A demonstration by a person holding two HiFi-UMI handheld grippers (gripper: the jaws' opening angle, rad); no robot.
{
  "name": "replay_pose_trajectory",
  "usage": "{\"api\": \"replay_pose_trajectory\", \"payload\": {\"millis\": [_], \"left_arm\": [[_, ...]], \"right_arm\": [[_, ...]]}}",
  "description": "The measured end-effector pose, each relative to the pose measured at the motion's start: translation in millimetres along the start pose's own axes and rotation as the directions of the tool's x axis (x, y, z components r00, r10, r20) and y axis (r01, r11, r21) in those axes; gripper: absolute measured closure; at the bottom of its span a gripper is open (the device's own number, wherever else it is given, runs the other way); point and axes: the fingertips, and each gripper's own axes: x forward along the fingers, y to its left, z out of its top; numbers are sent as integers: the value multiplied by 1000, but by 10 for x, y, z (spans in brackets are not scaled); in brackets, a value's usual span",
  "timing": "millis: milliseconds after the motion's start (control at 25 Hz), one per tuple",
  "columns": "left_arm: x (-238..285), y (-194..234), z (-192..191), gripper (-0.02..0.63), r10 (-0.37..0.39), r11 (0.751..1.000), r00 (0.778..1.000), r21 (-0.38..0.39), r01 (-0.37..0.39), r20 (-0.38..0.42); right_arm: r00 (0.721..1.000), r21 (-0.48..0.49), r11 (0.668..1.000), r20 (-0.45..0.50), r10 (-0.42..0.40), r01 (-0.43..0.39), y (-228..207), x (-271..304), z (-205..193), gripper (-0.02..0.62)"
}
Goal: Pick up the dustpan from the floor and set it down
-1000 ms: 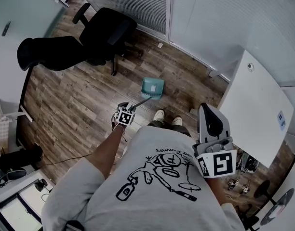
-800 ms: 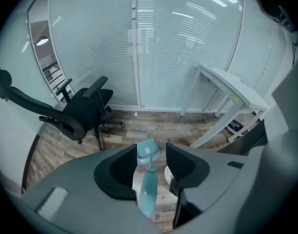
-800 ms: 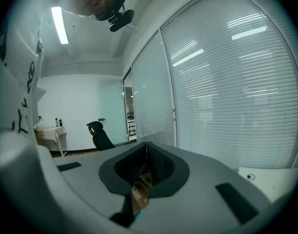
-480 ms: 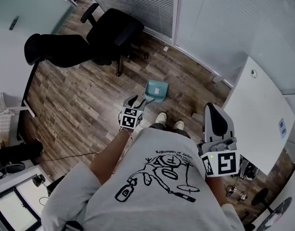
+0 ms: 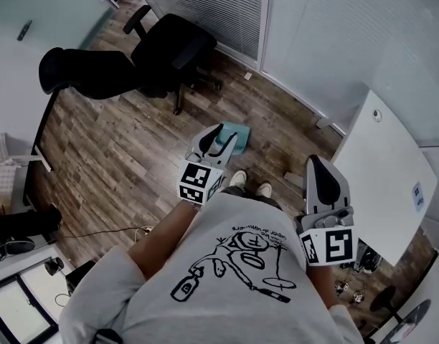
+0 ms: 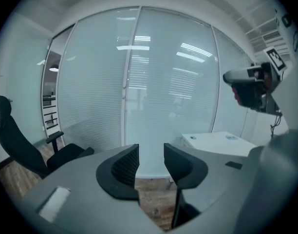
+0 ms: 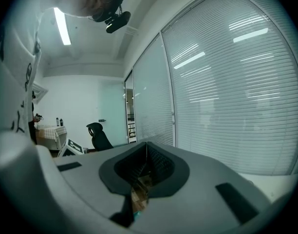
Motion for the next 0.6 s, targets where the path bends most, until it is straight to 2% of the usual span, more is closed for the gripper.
{"api": "replay_pose_trajectory", "payload": {"millis": [280,600], "left_arm": [[-189,-277,720,472,-28,999,988,-19,31,154],[-390,-596,1267,518,-89,995,960,-16,97,265]], "right_arm": [[1000,-9,1000,-3,12,-12,-22,3,-4,592],[1000,-13,999,4,31,-31,-25,5,33,591]]}}
